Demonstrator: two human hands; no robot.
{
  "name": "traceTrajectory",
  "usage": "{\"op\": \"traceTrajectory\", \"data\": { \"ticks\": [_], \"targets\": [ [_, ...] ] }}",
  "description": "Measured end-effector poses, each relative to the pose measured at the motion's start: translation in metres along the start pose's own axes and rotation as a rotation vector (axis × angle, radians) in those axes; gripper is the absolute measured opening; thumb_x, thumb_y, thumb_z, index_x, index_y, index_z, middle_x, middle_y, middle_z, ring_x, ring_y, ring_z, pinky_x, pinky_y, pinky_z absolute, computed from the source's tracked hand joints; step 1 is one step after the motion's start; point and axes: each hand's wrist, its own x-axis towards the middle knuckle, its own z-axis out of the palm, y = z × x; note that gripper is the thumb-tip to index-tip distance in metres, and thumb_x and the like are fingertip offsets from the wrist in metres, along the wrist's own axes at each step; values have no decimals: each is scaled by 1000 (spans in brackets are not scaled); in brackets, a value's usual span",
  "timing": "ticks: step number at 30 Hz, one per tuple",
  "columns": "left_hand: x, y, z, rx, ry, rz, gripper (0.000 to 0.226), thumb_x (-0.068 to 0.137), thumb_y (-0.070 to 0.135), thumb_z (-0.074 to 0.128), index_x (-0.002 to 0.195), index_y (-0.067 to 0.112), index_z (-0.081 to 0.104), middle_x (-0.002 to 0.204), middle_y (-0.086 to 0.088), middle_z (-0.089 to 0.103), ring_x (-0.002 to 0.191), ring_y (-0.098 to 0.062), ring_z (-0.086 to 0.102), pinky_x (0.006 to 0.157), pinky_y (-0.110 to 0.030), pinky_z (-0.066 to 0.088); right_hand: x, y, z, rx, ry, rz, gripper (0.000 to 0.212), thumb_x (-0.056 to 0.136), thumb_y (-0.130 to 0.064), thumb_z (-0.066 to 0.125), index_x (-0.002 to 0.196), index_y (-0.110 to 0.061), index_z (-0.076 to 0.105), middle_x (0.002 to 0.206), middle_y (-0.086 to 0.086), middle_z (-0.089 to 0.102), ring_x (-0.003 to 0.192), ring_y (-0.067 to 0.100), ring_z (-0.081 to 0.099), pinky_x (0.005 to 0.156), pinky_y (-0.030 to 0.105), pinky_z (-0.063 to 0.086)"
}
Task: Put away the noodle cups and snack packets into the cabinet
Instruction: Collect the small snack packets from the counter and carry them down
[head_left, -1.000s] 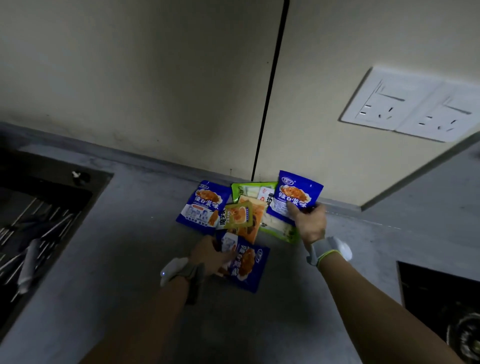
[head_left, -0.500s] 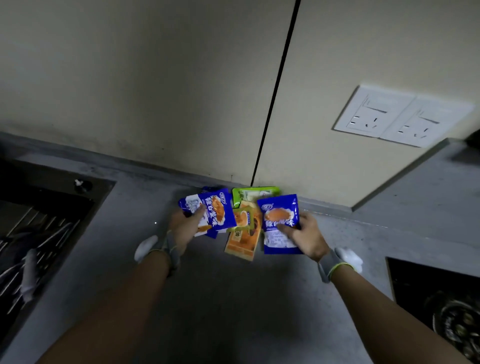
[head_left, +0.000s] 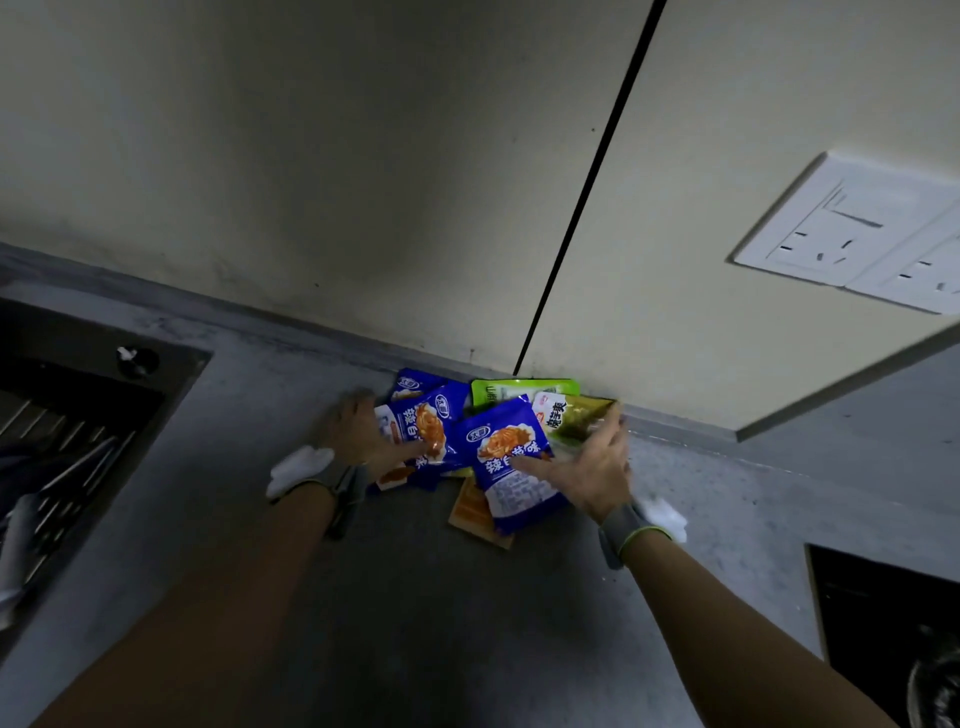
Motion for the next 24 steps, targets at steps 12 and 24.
{"op": "traceTrajectory", "data": {
  "ticks": [12, 24],
  "targets": [
    [-2, -8, 13, -162, -278, 87, 87, 54, 38, 92, 129, 21, 50, 126, -1, 64, 102, -16, 64, 75, -26, 51, 9, 8, 12, 413, -360, -61, 102, 53, -28, 93, 134, -26, 32, 119, -5, 61, 119, 25, 58, 86, 32, 54],
    [-36, -9, 23, -292, -378, 201, 67, 63, 18, 90, 121, 23, 57, 122, 1, 68, 108, -16, 65, 92, -39, 53, -31, 32, 0, 529, -599, -85, 45, 72, -16, 83, 109, -21, 57, 103, -2, 71, 85, 10, 73, 65, 25, 59]
  ]
}}
